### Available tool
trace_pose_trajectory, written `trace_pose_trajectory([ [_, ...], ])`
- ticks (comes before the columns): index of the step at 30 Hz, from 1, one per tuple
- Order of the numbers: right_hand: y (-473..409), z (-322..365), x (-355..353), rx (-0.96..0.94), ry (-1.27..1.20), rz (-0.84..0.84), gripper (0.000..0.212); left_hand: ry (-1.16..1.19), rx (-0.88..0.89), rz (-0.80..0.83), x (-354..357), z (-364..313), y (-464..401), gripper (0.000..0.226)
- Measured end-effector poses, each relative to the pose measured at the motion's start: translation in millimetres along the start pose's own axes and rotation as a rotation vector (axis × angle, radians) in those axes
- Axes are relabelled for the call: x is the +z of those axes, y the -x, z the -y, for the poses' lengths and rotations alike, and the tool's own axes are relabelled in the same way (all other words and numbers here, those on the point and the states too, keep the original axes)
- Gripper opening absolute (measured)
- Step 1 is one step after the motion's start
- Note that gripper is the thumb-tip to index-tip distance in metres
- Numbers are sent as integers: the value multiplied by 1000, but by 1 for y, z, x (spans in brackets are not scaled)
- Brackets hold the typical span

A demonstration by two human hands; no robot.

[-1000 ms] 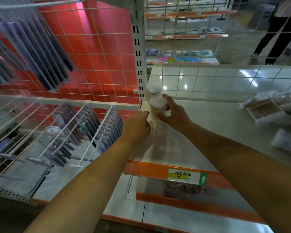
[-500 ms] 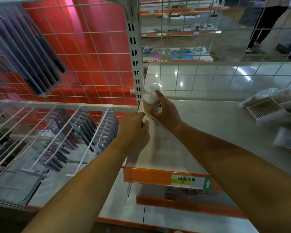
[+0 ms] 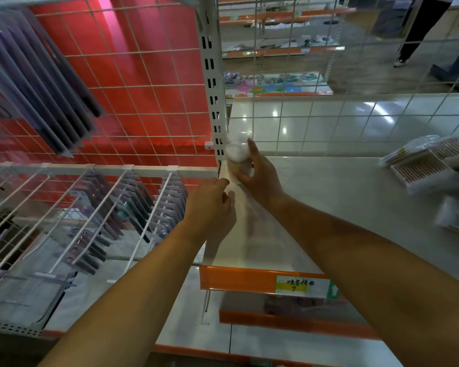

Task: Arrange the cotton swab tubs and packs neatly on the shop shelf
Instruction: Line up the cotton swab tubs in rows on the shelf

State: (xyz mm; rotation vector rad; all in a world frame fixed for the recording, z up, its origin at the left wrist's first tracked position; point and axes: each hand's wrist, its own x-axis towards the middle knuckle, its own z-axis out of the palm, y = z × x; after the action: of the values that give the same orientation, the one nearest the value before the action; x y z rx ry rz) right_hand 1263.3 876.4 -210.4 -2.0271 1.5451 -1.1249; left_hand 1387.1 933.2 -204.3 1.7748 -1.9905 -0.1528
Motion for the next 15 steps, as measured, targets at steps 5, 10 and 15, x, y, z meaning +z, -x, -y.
trace_pose_trajectory([
  [5,3,0,-3,73,-44,48,95,-2,28,-44,2,0,4,28],
  [10,10,-3,-10,202,5,38,91,67,82,-27,0,-5,9,33],
  [15,25,-13,-25,173,218,24,69,54,184,51,-1,-9,4,34],
])
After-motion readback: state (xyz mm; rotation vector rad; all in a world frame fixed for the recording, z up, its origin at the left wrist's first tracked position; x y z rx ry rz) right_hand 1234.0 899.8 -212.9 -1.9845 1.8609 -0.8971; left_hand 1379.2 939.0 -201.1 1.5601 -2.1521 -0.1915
